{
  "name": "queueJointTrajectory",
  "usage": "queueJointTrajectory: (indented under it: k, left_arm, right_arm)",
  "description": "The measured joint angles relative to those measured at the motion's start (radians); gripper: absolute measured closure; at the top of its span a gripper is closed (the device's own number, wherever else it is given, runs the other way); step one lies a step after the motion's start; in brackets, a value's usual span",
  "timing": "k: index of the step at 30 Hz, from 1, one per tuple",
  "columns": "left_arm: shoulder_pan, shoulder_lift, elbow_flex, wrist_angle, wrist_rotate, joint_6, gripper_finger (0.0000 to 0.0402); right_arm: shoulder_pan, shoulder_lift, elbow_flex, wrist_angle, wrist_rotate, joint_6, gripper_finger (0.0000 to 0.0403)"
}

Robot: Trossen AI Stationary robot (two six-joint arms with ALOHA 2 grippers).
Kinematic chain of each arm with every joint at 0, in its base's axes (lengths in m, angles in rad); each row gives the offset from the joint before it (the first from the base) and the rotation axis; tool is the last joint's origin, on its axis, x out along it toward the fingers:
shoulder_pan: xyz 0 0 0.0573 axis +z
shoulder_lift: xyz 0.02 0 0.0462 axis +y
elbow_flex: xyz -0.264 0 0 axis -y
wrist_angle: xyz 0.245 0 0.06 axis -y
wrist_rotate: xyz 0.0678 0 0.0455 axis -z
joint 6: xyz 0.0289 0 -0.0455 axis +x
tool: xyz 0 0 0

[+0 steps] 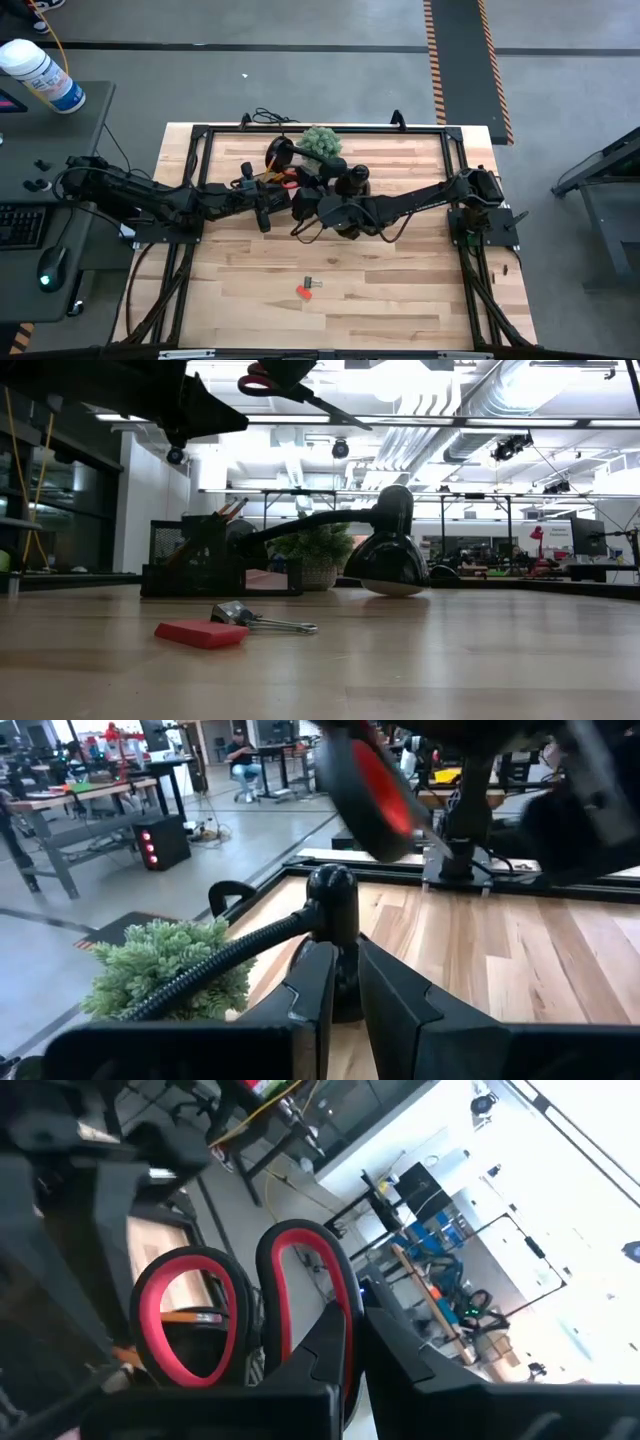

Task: Pick and place office supplies into organizer
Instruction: Put the black scissors into the black desk organizer

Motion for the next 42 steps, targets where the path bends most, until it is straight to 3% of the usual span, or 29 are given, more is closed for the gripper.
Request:
queueJointTrajectory:
  k: [14,27,42]
  left_arm:
    - [0.0,-0.11,0.0,-0.007,0.056,-0.011,0.0359]
    - [0.0,-0.113,0.0,-0.028,0.013,-0.036,0.0357]
    - [0.0,-0.113,0.0,0.013,-0.04,-0.069,0.0221]
  right_arm:
    - [-0.032,0.0,0.0,-0.052,-0.057,-0.03,0.0391]
    - [-0.032,0.0,0.0,-0.03,-0.078,-0.057,0.0391]
    - [-0.032,0.0,0.0,-0.016,-0.149,-0.042,0.0391]
